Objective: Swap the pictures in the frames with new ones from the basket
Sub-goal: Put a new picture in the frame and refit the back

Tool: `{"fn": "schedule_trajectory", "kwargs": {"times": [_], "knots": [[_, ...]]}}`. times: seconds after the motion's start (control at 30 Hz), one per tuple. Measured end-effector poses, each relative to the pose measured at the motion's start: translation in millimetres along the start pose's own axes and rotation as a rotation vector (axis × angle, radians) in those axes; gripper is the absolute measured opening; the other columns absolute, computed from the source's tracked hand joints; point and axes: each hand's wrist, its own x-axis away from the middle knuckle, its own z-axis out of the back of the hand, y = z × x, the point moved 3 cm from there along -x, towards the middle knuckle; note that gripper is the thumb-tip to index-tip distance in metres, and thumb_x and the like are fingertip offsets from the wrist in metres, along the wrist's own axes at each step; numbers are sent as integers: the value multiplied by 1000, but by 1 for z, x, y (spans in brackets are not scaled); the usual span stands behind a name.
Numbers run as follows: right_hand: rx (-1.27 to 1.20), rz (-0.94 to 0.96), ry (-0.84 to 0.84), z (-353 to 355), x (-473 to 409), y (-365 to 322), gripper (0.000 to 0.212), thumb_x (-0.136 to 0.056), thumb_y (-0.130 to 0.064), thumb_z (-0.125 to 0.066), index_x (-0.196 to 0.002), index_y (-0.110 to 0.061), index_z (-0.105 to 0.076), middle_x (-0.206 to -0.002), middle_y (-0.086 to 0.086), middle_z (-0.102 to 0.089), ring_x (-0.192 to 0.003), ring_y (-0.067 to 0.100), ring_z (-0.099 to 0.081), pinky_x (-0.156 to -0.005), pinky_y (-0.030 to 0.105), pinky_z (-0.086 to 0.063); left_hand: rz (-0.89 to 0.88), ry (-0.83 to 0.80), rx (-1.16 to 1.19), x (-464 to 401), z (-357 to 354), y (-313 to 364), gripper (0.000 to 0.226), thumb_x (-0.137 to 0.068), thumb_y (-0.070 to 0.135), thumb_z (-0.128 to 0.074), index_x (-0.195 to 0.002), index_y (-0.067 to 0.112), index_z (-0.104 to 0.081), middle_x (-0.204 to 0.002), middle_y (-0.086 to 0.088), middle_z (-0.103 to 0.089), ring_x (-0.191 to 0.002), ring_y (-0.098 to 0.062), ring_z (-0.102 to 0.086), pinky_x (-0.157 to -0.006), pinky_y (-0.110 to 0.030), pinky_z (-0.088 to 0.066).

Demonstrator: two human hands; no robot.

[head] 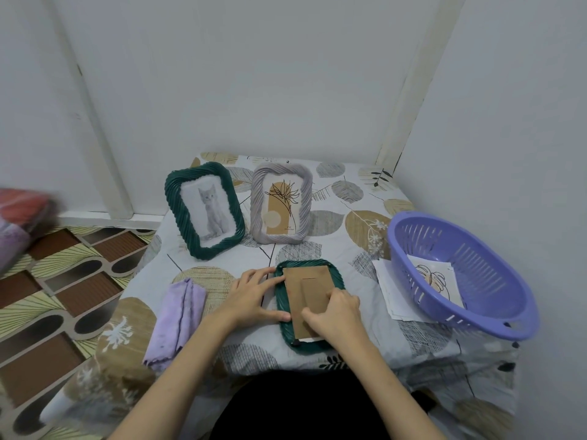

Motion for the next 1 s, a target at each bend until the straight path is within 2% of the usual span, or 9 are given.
{"fn": "schedule_trajectory", "kwargs": {"times": [0.2, 0.57, 0.77, 1.0], "knots": [[41, 15, -28, 1, 0, 0, 55, -75, -45, -60, -111, -4, -50, -114, 12, -53, -111, 30, -39, -94, 39, -40, 4, -9, -29, -1, 0, 1, 124, -32, 101, -17, -142, 44, -20, -153, 15, -9, -140, -20, -4, -114, -44, -9], [55, 11, -56, 5, 0, -2, 61, -72, -49, -63, -113, -4, -50, -114, 12, -52, -112, 30, -39, -92, 38, -42, 49, 23, -66, -1, 1, 9, 136, -28, 102, -9, -145, 34, -19, -152, 10, -12, -139, -16, -9, -112, -40, -13], [72, -1, -71, 6, -3, 3, 57, -69, -49, -64, -105, -6, -55, -110, 11, -56, -109, 31, -43, -91, 36, -42, 61, 22, -101, -2, -1, 13, 140, -23, 102, -6, -146, 36, -13, -152, 9, -10, -139, -16, -9, -111, -39, -13], [106, 4, -62, 3, -2, -1, 61, -73, -50, -64, -111, -4, -53, -117, 12, -50, -114, 31, -38, -94, 41, -42, 66, 14, -88, 0, -1, 14, 138, -26, 102, -10, -146, 35, -16, -153, 10, -8, -139, -17, -7, -112, -41, -11]]}}
